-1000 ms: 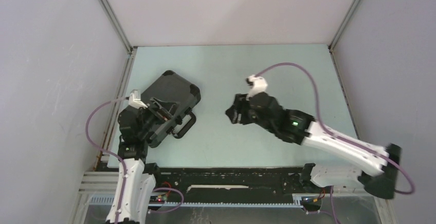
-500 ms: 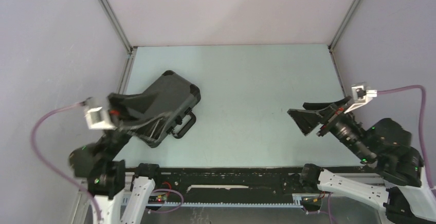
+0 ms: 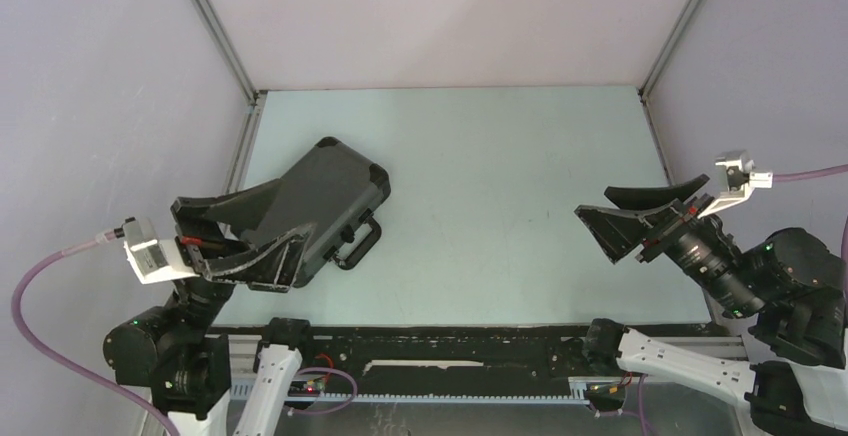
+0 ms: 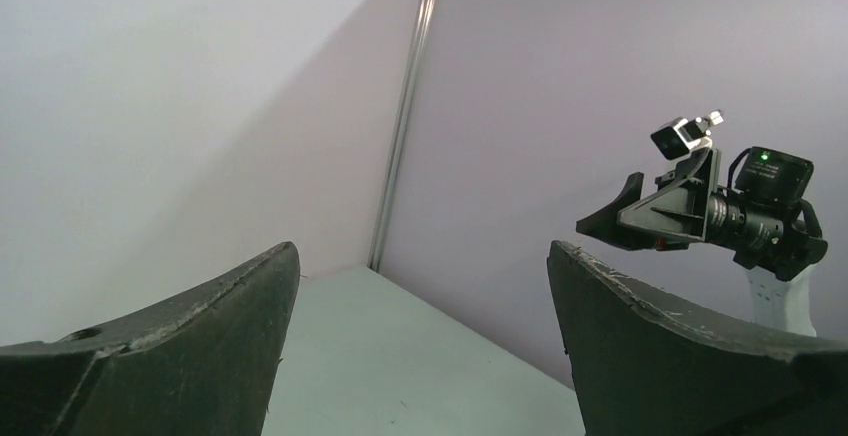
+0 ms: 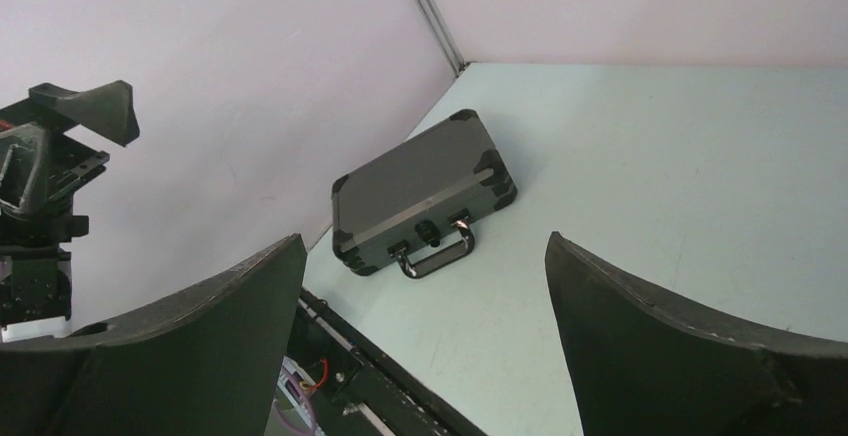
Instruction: Pack up texas hold em set
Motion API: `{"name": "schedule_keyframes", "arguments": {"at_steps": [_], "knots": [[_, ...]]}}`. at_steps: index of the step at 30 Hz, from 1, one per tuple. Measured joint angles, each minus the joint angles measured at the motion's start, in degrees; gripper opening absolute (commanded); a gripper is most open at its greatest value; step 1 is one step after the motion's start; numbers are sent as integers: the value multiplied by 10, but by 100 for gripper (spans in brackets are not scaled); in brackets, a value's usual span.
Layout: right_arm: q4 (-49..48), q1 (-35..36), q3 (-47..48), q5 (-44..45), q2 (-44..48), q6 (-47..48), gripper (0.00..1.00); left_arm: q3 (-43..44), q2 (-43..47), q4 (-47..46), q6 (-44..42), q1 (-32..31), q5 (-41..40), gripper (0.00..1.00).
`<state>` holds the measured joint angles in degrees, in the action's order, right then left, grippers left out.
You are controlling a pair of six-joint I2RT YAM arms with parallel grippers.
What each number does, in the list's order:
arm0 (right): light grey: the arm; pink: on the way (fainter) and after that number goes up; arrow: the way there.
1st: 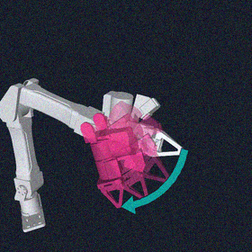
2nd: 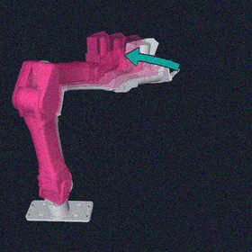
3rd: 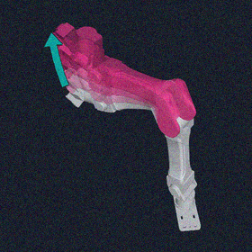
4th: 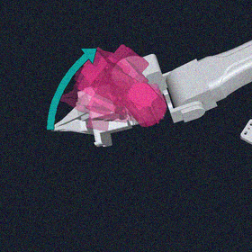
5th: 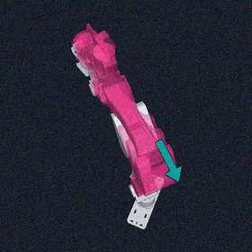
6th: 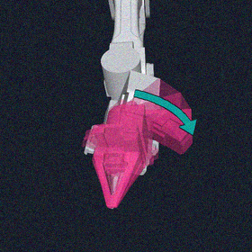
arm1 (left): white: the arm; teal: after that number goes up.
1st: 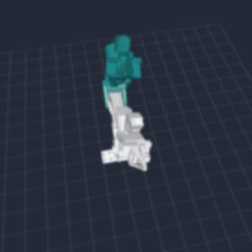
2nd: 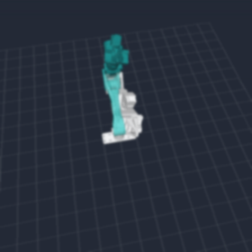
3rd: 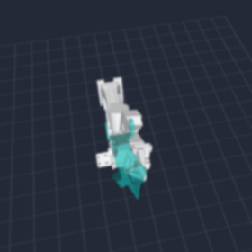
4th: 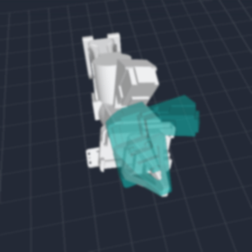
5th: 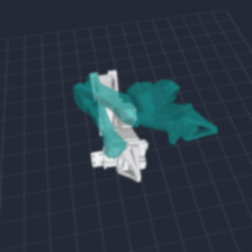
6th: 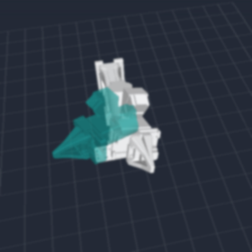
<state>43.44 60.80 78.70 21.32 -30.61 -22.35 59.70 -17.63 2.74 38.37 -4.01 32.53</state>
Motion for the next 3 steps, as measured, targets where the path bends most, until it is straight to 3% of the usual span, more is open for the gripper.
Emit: {"name": "schedule_keyframes", "arguments": {"at_steps": [3], "knots": [[-6, 0, 0, -6, 2, 7, 100, 0, 0, 10, 0, 0, 0, 100]]}}
